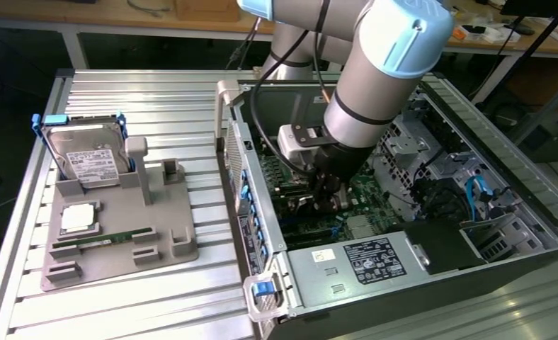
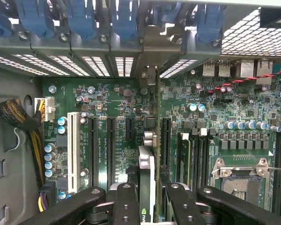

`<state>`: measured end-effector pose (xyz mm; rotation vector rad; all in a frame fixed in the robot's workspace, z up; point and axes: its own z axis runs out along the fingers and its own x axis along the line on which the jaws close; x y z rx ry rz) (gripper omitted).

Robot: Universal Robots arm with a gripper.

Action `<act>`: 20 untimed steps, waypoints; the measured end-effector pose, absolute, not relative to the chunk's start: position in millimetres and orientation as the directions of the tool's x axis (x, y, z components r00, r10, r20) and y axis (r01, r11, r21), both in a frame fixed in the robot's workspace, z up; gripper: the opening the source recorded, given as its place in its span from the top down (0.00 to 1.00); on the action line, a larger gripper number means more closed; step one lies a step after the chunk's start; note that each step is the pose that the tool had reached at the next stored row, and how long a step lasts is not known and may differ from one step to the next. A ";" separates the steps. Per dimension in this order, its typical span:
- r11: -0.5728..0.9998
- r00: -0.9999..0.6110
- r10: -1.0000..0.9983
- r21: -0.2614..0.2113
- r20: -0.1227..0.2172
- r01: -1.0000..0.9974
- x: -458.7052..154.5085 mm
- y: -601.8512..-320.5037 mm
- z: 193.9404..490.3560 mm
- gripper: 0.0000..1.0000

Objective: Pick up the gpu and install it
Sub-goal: 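Insert the gpu into the slot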

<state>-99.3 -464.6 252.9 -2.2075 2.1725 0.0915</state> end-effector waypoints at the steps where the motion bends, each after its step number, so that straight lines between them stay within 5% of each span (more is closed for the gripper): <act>1: -0.016 0.016 -0.997 0.011 -0.071 -1.000 -99.4 -464.7 251.0 0.73; 20: -0.016 0.015 -0.997 0.011 -0.072 -1.000 -99.4 -464.6 249.1 0.73</act>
